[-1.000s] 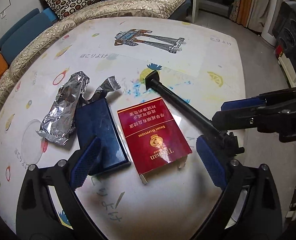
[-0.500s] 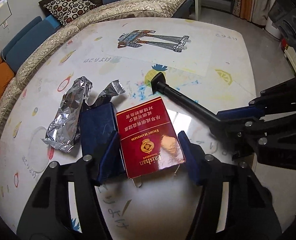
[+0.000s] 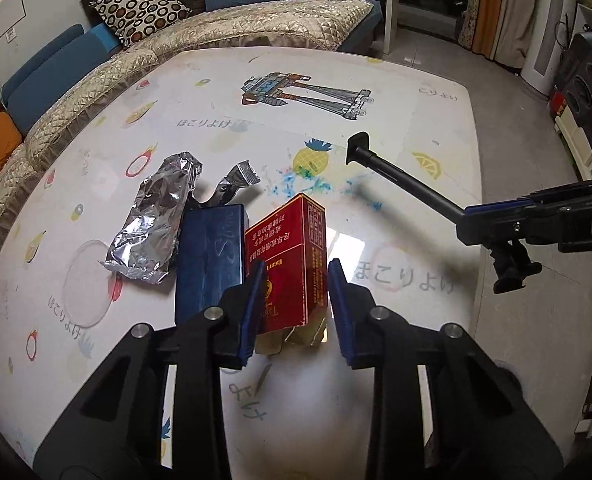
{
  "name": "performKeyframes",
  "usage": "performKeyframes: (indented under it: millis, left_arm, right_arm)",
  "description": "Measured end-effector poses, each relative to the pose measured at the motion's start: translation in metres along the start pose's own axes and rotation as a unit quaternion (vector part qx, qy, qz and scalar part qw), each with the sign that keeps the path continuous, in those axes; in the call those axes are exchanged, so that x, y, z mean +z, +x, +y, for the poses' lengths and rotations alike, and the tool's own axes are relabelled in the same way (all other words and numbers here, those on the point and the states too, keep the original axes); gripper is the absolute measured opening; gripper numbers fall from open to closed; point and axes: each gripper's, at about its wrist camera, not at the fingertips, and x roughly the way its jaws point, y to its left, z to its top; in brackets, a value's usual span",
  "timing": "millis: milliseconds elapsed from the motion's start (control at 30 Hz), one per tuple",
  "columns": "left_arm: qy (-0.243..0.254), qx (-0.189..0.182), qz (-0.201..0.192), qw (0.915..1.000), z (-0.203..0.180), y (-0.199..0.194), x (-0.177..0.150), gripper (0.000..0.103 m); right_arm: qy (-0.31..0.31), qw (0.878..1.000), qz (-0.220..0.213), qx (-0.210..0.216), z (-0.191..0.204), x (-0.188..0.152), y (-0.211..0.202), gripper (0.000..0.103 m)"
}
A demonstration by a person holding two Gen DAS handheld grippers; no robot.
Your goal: Collect trash
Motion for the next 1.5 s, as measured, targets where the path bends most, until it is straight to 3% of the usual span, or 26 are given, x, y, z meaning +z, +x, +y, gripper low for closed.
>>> performKeyframes:
  millis: [100,400,500,700,767,800,833,1033,1100,1500]
  left_arm:
    - [-0.006,0.001,-0.002,1.0000,0.001,-0.002,-0.001,0.028]
    - [-0.025,-0.010,-0.023,0.9994,0.018,-0.025,-0.003,0.009]
    - [-0.020,0.001,-0.016,0.9997,0.022,-0.021,-0.005,0.008]
    - [-0.018,0.000,-0.017,0.9997,0.026,-0.020,-0.006,0.008]
    - [-0.012,0.002,-0.012,0.9998,0.025,-0.018,-0.007,0.023]
    - [-0.009,0.010,-0.012,0.9998,0.024,-0.017,-0.009,0.036]
    - [-0.006,0.010,-0.011,0.9999,0.023,-0.015,-0.010,0.042]
    - [0.008,0.008,0.010,0.9999,0.018,0.003,-0.015,0.040]
    - [0.006,0.005,0.016,0.9998,0.017,0.008,-0.015,0.031]
    - [-0.004,0.001,0.003,1.0000,0.023,-0.014,-0.018,0.029]
  right_arm:
    - [0.006,1.000,-0.003,0.008,-0.001,-0.004,-0.006,0.014]
    - [0.004,1.000,-0.008,0.015,-0.004,-0.012,-0.021,0.014]
    - [0.006,1.000,-0.009,0.020,-0.005,-0.012,-0.021,0.014]
    - [0.001,1.000,-0.005,0.021,-0.001,-0.013,-0.018,0.014]
    - [0.000,1.000,-0.002,0.023,-0.001,-0.012,-0.016,0.014]
    - [-0.001,1.000,-0.003,0.023,0.000,-0.011,-0.016,0.014]
    - [-0.001,1.000,-0.003,0.024,0.001,-0.011,-0.015,0.014]
    - [-0.004,1.000,0.003,0.027,0.003,-0.012,-0.009,0.014]
    - [-0.005,1.000,0.005,0.027,0.003,-0.012,-0.007,0.014]
    - [0.003,0.999,0.005,0.048,0.004,-0.019,-0.011,0.014]
